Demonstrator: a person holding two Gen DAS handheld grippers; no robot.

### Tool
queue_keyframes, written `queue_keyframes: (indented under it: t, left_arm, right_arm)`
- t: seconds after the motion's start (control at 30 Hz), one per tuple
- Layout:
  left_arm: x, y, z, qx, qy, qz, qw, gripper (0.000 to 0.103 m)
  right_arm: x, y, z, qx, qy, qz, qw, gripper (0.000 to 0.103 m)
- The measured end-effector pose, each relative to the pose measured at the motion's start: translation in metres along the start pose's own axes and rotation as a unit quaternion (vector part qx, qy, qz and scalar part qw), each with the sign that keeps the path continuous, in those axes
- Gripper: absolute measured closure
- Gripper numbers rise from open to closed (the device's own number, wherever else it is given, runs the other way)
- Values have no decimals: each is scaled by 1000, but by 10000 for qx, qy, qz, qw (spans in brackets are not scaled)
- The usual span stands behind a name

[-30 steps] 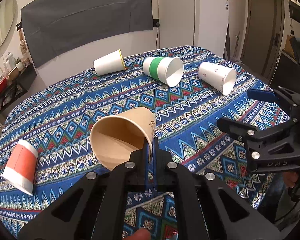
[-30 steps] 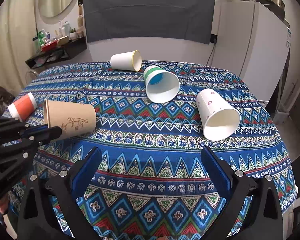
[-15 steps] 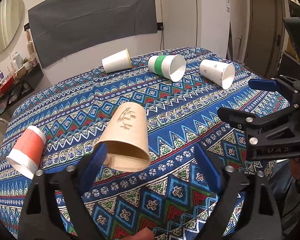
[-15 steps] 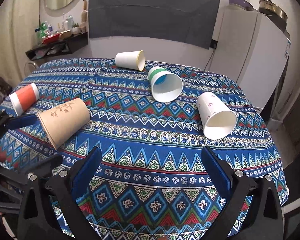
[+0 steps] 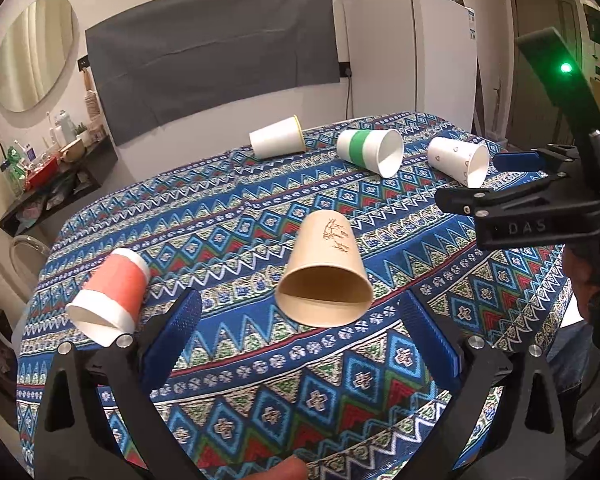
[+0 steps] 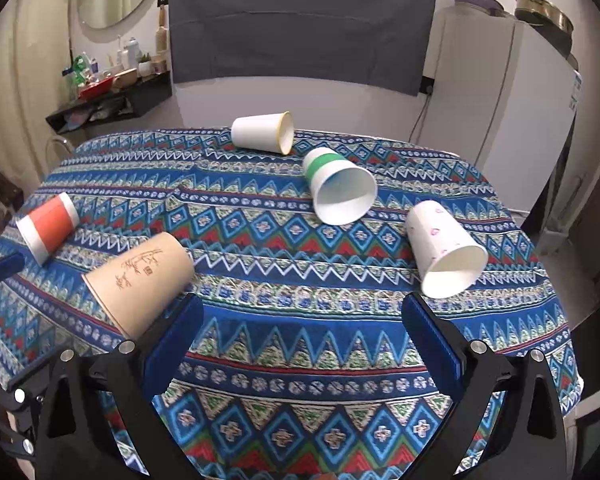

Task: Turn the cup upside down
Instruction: 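Lift the tan cup with the right tool and rotate it rim-down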

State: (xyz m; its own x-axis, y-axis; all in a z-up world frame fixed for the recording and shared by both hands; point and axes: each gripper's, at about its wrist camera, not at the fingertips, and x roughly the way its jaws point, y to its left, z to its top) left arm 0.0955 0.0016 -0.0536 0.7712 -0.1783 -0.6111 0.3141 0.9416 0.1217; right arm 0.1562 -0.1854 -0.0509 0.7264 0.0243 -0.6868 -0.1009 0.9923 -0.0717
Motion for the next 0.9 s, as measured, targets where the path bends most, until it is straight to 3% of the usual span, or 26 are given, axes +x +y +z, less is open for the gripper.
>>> queue_keyframes:
  t: [0.3,0.57,0.77,0.9]
  left_arm:
    - [-5,32,-9,-104,-110,173,9997,6]
    - [7,63,-22,-385,-7,157,9991,6]
    - [16,77,-30,-465,54,153,9988,6]
    - [18,80,-33,-476,28,95,9988,6]
  right_arm:
    - [26,23,22,368,536,561,9963,8]
    - [58,36,34,833,1150,1123,9835,8]
    - [84,43,35,1269,1676,1560,9651,8]
    - [101,47,33,1597,2003,1978,9462,8]
